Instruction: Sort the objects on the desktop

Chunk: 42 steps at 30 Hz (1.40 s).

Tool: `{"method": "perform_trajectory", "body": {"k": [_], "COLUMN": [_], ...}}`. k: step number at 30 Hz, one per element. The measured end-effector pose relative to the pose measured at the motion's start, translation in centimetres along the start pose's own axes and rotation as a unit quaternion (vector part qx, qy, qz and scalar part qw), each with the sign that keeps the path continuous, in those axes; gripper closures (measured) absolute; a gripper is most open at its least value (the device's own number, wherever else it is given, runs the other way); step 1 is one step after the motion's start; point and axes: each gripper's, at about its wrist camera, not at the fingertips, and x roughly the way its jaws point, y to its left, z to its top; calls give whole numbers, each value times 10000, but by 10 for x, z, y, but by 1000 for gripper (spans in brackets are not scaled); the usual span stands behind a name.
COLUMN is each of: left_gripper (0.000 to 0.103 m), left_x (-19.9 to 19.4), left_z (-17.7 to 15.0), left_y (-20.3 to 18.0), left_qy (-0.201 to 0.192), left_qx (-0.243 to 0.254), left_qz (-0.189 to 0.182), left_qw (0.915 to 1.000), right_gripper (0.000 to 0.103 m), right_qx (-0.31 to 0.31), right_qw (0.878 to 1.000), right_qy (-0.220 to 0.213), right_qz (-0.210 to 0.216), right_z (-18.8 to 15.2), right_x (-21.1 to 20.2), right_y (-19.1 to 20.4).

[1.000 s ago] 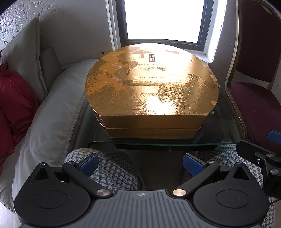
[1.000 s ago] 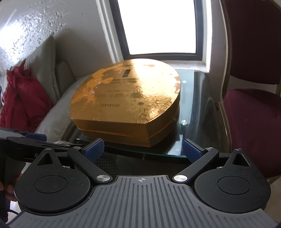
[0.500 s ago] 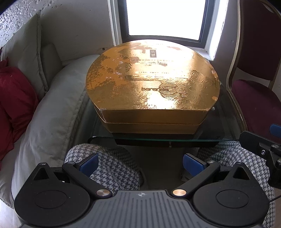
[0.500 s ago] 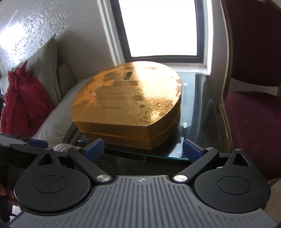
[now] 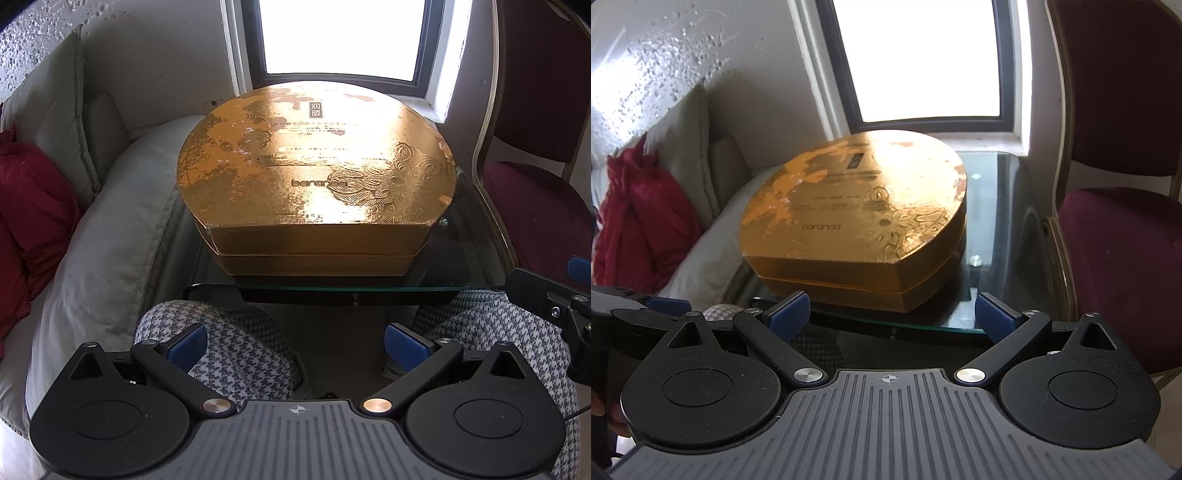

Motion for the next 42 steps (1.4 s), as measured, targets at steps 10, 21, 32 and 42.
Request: {"method": "perform_trajectory", "body": {"k": [10,21,32,42], "left_gripper": [0,0,0,0], "left_x": [-1,1,5,9], "left_z": [-1,-1,-1,-2], "left_y": [-3,-4,-2,-3], "left_qy": [7,42,107,181], "left_qx": [40,23,-16,-22], "left_qz": [10,6,-16,-56], "left_qw": [10000,10000,9999,9998], "right_gripper": [3,2,1,1], "right_qx": [47,164,126,92], "right_qw": [10000,9999,9999,9998], "right_qy": [11,50,104,184], "right_qz": [24,-11,-20,-8], "right_z": [-1,-2,-1,-2], "right_x": [-1,0,4,8], "right_y": [-4,-9,-9,-6]}}
